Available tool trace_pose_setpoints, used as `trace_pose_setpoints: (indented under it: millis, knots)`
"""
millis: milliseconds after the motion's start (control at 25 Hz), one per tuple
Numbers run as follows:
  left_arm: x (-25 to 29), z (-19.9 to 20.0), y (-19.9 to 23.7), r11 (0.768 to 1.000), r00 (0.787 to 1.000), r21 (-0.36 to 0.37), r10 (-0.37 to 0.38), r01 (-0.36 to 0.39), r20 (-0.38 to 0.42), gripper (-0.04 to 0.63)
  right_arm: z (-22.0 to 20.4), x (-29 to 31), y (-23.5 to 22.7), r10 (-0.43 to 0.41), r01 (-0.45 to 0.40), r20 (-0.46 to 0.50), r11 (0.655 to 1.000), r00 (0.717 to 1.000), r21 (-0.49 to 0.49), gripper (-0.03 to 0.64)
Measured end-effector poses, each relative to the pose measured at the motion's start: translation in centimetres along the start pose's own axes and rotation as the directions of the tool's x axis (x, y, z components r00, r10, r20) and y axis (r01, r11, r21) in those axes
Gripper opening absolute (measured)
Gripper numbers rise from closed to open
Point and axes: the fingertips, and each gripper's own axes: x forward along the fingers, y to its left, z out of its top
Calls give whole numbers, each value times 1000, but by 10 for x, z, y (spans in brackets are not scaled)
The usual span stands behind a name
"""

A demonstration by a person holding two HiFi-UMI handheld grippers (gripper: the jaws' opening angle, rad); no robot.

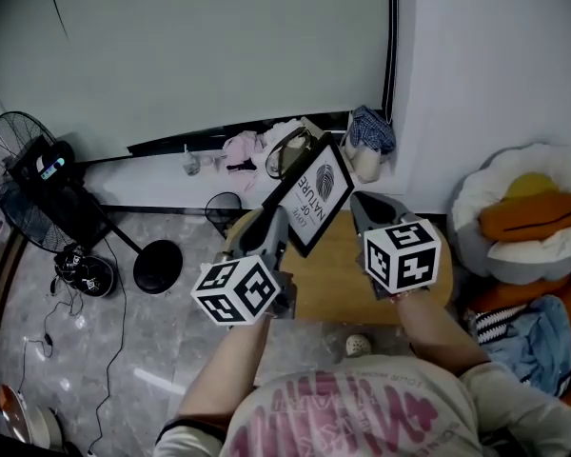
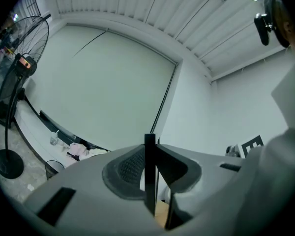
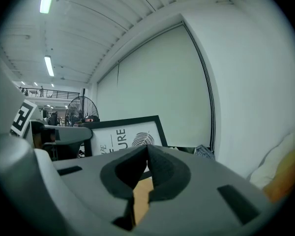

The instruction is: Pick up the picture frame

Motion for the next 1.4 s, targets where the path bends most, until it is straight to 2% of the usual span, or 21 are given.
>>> trace_pose_setpoints:
  millis: [200, 440, 600, 960, 1400]
  knots:
    - [-8, -11, 3, 997, 999, 68, 27, -24, -41, 69, -13, -3, 14, 10, -10, -33, 1000, 999, -15, 6]
    - [-18, -35, 1, 993, 995, 109, 55, -47, -79, 69, -46, -11, 18, 22, -23, -89, 1000, 996, -9, 6]
    - [-27, -51, 6, 992, 991, 109, 78, -67, -105, 69, -62, -15, 21, 29, -31, -118, 999, 993, -17, 6]
    - [-49, -73, 16, 989, 982, 95, 125, -113, -140, 69, -87, -28, 21, 31, -26, -166, 999, 986, 32, 6]
    - [-70, -76, 22, 991, 980, 87, 119, -106, -161, 69, -104, -38, 36, 9, 1, -215, 999, 977, 44, 5]
